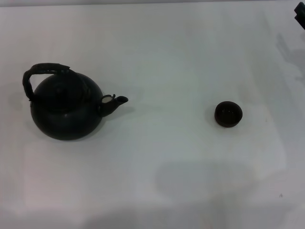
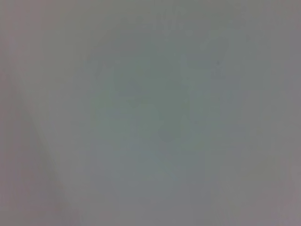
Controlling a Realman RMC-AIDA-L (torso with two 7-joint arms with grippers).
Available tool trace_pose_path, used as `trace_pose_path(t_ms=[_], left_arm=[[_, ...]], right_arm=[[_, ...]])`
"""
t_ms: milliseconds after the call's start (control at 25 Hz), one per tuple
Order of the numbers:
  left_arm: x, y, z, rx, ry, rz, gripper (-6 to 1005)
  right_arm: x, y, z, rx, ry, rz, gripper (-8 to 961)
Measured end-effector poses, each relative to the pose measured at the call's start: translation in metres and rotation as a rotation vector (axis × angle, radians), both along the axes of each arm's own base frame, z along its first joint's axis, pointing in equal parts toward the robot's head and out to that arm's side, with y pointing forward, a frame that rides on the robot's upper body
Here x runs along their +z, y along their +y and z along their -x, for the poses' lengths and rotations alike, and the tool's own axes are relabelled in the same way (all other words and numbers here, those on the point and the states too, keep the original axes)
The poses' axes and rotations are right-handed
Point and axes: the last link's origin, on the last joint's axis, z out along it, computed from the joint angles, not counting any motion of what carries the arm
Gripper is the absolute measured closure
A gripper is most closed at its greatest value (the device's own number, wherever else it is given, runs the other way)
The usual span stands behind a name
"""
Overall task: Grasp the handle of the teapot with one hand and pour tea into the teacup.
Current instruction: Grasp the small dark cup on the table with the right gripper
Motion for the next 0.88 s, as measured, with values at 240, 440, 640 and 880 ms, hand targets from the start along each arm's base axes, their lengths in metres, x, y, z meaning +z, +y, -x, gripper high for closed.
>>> trace_pose_path(t_ms=[240, 440, 640, 880], left_arm=[[0.002, 0.001, 0.000, 0.010, 0.013, -0.026, 233], [-0.001, 0.003, -0.003, 0.004, 0.003, -0.030, 233], [-0.002, 0.005, -0.005, -0.001, -0.001, -0.027, 233], [-0.004, 0.005, -0.006, -0.002, -0.007, -0.024, 233]], right_arm=[[0.005, 0.004, 0.004, 0.019, 0.004, -0.023, 144], [0.011, 0.003, 0.001, 0.003, 0.024, -0.056, 145], [0.012, 0.004, 0.001, 0.001, 0.020, -0.058, 145], [0.012, 0.004, 0.001, -0.001, 0.016, -0.058, 144]])
